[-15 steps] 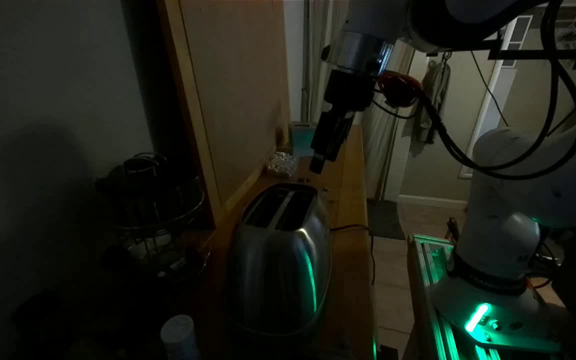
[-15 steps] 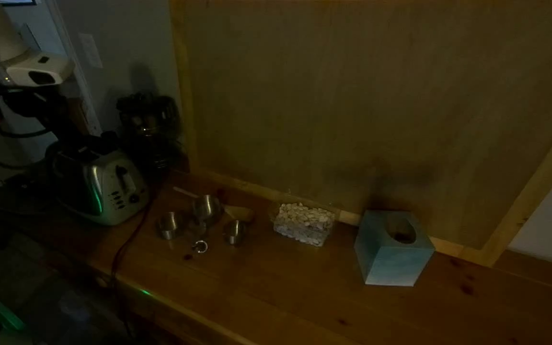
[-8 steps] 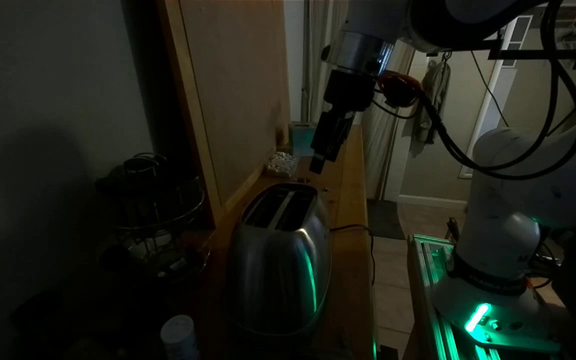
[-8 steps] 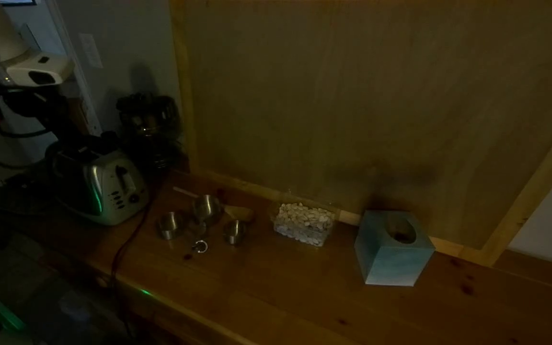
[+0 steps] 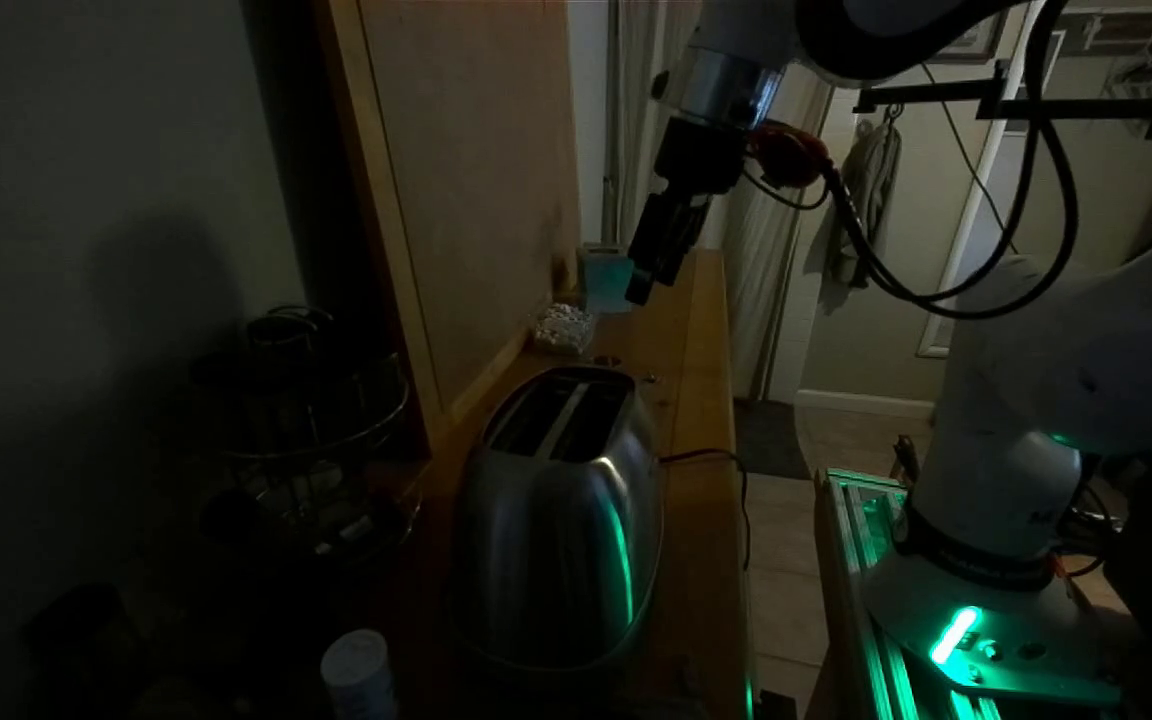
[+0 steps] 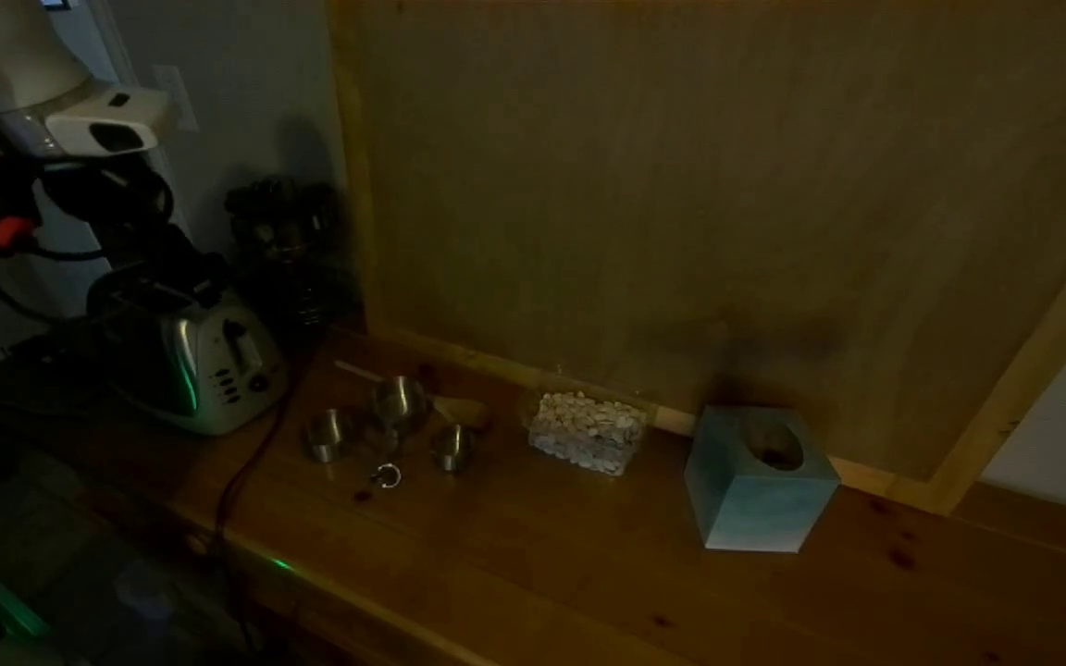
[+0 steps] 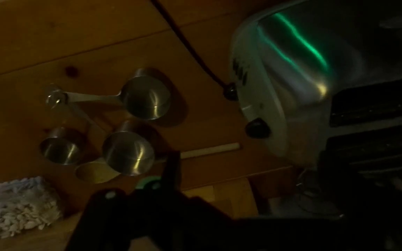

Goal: Stack the silver items

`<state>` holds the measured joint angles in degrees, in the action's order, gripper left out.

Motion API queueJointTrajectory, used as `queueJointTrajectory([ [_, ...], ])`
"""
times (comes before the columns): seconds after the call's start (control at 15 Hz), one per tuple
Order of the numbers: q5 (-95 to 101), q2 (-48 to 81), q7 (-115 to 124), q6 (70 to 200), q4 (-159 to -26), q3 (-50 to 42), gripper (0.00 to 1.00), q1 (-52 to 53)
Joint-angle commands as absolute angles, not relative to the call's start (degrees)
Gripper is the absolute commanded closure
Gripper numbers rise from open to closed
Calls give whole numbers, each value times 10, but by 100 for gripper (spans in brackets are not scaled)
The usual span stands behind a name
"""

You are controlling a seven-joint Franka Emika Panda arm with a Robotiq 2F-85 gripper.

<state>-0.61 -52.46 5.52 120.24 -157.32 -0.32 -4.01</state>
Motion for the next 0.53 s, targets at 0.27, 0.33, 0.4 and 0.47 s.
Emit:
queueJointTrajectory([
  [0.27, 151, -398, -50, 1188, -1536, -10, 0, -73],
  [0.33, 167, -379, -55, 1189, -1532, -10, 0, -75],
  [0.4, 139, -432, -30, 1189, -1560, -13, 0, -62],
  [0.47, 150, -414, -35, 1189, -1555, -13, 0, -64],
])
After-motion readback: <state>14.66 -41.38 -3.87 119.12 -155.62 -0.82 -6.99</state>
